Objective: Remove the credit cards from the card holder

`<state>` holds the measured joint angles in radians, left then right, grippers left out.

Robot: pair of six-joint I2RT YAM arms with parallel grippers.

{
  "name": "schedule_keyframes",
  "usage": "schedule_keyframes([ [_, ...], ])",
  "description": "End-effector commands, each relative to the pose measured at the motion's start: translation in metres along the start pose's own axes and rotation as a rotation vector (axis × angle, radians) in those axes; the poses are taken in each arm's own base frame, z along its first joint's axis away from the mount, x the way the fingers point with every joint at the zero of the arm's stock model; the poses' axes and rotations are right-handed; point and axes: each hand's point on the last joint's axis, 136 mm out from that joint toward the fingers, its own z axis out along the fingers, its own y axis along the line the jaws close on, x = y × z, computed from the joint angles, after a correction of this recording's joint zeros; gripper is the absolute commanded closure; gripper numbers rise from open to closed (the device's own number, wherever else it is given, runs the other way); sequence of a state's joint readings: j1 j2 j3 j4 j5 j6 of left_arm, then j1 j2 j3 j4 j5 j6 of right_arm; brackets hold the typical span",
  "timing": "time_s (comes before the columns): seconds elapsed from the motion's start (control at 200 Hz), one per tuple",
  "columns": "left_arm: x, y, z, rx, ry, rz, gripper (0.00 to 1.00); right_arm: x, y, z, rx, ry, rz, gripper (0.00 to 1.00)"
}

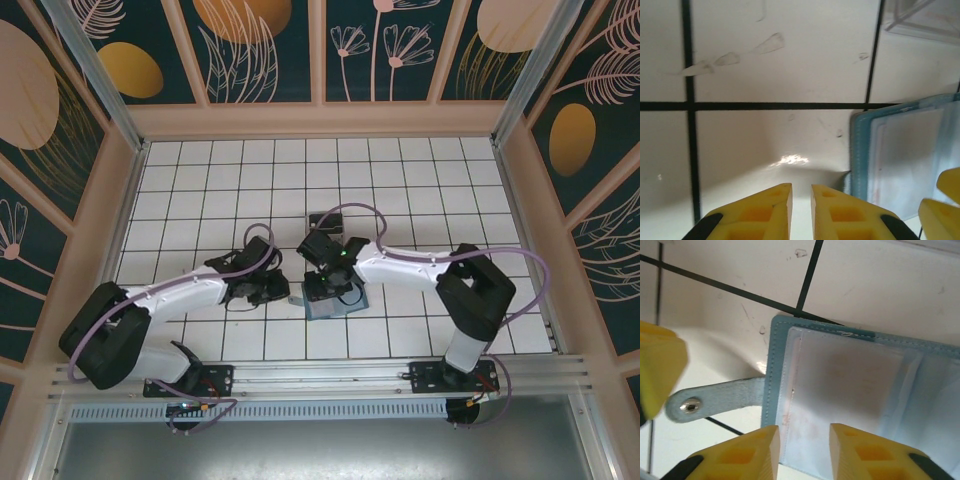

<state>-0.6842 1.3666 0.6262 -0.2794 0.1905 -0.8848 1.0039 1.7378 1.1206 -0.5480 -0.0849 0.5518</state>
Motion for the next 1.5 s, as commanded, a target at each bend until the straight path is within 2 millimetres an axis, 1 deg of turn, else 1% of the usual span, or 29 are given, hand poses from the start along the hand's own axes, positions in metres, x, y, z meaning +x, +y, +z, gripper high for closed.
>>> schedule_keyframes([
  [0.0, -0.001, 0.0, -0.004, 0.035, -0.009, -0.019, 0.82, 0.005, -0.011, 0.005, 0.117, 0.035, -0.032, 0.63],
  [0.065, 0.0, 0.002, -0.005, 0.037, -0.012, -0.021, 0.82, 0.006, -0.009, 0.009, 0.135, 0.047, -0.044, 0.59],
  [0.18, -0.001, 0.003, -0.007, 0.041, -0.019, -0.018, 0.82, 0.008, -0.007, 0.017, 0.16, 0.075, -0.059, 0.56],
  [0.235, -0.002, 0.003, -0.007, 0.043, -0.023, -0.017, 0.82, 0.01, -0.006, 0.021, 0.172, 0.093, -0.063, 0.55],
  [0.345, -0.001, 0.005, -0.008, 0.04, -0.024, -0.013, 0.82, 0.011, -0.012, 0.026, 0.216, 0.099, -0.064, 0.56],
  [0.405, -0.001, 0.006, -0.008, 0.039, -0.025, -0.01, 0.82, 0.011, -0.013, 0.028, 0.223, 0.102, -0.063, 0.6],
  [0.535, -0.001, 0.007, -0.008, 0.037, -0.023, -0.005, 0.82, 0.011, -0.012, 0.029, 0.224, 0.102, -0.06, 0.73],
  [0.58, -0.001, 0.006, -0.008, 0.038, -0.025, -0.004, 0.82, 0.009, -0.01, 0.028, 0.221, 0.098, -0.058, 0.79],
  [0.746, -0.004, 0.004, -0.011, 0.043, -0.034, 0.002, 0.82, 0.004, -0.004, 0.024, 0.203, 0.085, -0.058, 0.94],
  [0.831, -0.006, -0.001, -0.014, 0.053, -0.041, 0.008, 0.82, -0.001, 0.005, 0.019, 0.166, 0.07, -0.051, 1.0],
  [0.856, -0.007, -0.002, -0.015, 0.056, -0.043, 0.012, 0.82, -0.004, 0.008, 0.017, 0.156, 0.057, -0.049, 1.0],
  [0.881, -0.008, -0.004, -0.017, 0.061, -0.046, 0.016, 0.82, -0.004, 0.016, 0.015, 0.118, 0.061, -0.045, 1.0],
  [0.981, -0.013, -0.012, -0.026, 0.074, -0.061, 0.036, 0.82, -0.014, 0.035, 0.004, 0.018, 0.029, -0.02, 1.0],
  [1.046, -0.016, -0.016, -0.032, 0.077, -0.066, 0.052, 0.82, -0.018, 0.044, 0.0, -0.038, 0.014, -0.001, 1.0],
  [1.131, -0.016, -0.021, -0.034, 0.082, -0.057, 0.062, 0.82, -0.022, 0.05, -0.004, -0.116, -0.001, 0.029, 1.0],
  [1.221, -0.015, -0.022, -0.033, 0.085, -0.045, 0.068, 0.82, -0.025, 0.052, -0.008, -0.207, -0.02, 0.067, 1.0],
  [1.316, -0.014, -0.02, -0.03, 0.075, -0.036, 0.063, 0.82, -0.029, 0.055, -0.018, -0.302, -0.054, 0.088, 1.0],
  [1.496, -0.011, -0.023, -0.022, 0.102, -0.013, 0.044, 0.83, -0.025, 0.045, -0.021, -0.455, -0.076, 0.152, 1.0],
])
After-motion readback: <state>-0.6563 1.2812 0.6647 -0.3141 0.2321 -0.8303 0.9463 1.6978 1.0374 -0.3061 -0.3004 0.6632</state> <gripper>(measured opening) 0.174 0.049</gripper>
